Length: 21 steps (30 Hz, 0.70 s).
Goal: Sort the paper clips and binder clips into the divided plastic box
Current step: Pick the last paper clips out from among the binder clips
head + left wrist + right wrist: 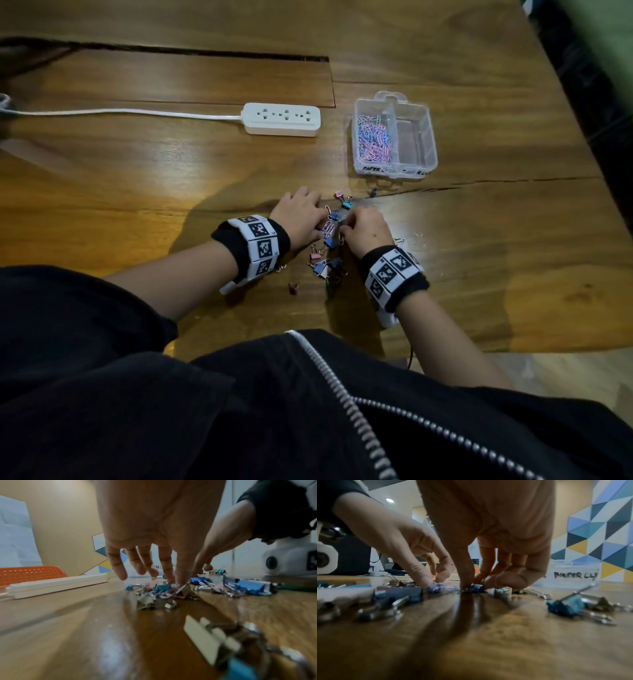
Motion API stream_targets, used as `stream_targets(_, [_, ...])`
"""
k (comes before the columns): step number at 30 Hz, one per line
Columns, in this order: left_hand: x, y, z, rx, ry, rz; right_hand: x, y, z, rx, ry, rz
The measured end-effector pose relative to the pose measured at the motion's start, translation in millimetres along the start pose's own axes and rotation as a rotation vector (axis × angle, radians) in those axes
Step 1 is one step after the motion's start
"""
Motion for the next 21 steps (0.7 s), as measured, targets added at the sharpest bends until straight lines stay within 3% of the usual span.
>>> stream_targets(6, [3.2,-7.3,6.7,0.134,0.045,-0.004,6.5,14.7,9.4,-0.182,0.080,-0.041])
stream_targets(10, [5.7,-27.5,9.7,0.815,0.063,0.395,8.1,25.6,14.7,-0.528,0.124,-0.206])
stream_targets(13, [6.5,-42.2,2.0,1.199,-0.067,0.578,15.2,28.0,14.0,-0.800,-0.042,-0.347])
stream_targets(15, [6.1,-42.5,-0.8,1.139,-0.133,0.540,21.2,23.9,14.7,-0.945,-0.165,-0.439])
stream_targets(18, [4.7,-34.6,-4.1,0.724,-0.149,0.341,27.2,19.1,13.4,-1.068,-0.272,-0.598])
stream_targets(21, [2.9,-26.9,-4.3,0.467,-0.080,0.241,27.5,17.5,9.8,-1.007,-0.308,-0.594])
Point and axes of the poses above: each hand's wrist, its own x-axis away from the middle knuckle, its own z-axis out of the back of the hand, y = z × x, the point moved 2 cm from there along -x, towards the middle knuckle, and after that the axes turned 12 degrees about y, right-handed, at the moved point
